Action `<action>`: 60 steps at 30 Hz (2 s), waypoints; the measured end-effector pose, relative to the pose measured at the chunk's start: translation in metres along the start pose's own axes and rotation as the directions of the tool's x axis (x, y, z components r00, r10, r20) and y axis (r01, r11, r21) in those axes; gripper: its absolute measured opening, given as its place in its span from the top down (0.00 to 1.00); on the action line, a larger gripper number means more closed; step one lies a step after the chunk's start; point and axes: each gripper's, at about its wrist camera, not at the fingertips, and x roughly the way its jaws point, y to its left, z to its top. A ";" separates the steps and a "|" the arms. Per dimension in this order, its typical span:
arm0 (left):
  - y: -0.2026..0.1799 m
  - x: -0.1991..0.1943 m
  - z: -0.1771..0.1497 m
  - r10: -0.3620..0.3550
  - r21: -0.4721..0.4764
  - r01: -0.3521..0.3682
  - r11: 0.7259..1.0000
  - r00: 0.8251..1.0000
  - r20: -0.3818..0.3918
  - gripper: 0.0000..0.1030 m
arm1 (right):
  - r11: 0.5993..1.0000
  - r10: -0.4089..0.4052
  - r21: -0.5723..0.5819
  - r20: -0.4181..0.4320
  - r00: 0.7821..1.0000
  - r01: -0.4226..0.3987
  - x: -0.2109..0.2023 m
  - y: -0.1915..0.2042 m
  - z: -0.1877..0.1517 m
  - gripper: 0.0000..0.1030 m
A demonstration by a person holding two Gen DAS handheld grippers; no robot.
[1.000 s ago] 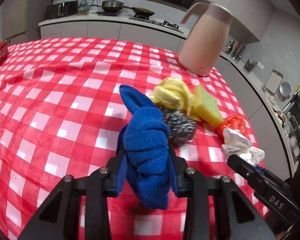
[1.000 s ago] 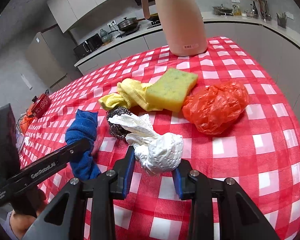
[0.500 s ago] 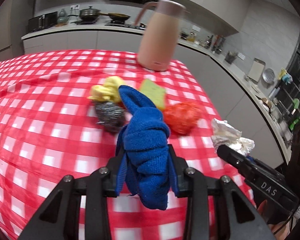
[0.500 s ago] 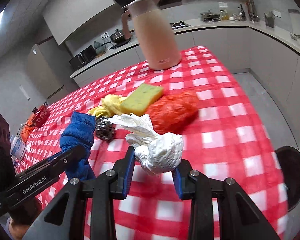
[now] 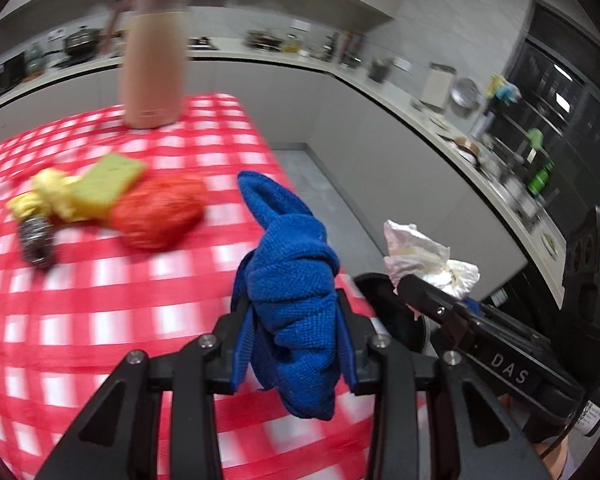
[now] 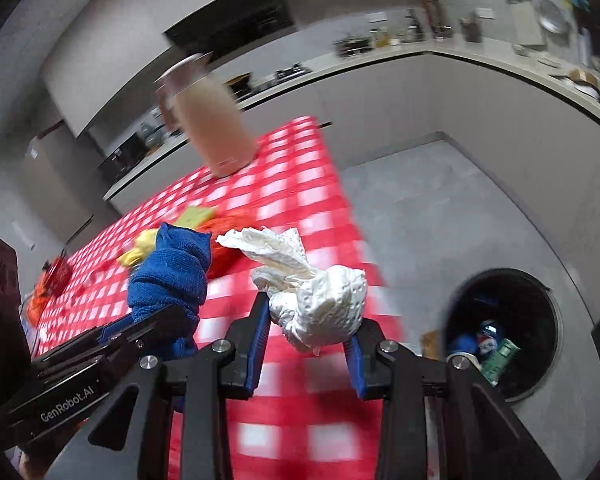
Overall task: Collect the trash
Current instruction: 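Carry the blue cloth and white tissue over the bin and release both, then move both tools back toward the steel wool and sponge on the table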
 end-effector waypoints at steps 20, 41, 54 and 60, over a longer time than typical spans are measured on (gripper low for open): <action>-0.158 0.144 -0.016 -0.043 0.103 0.069 0.992 0.972 -0.232 0.63 | 0.959 -0.168 0.217 -0.089 0.982 0.183 -0.008 -0.230 -0.016 0.64; -0.169 0.153 -0.003 0.066 0.056 -0.055 0.997 0.977 -0.204 0.34 | 0.957 -0.142 0.236 -0.128 0.982 0.169 0.033 -0.288 0.003 0.44; -0.099 0.062 0.018 0.159 -0.062 -0.163 0.985 0.985 -0.069 0.34 | 0.992 -0.031 0.116 -0.070 0.997 0.039 0.005 -0.194 0.031 0.44; -0.027 0.020 0.014 0.241 -0.151 -0.241 0.959 0.970 -0.020 0.34 | 0.999 0.035 0.032 -0.070 0.997 -0.033 0.020 -0.121 0.036 0.44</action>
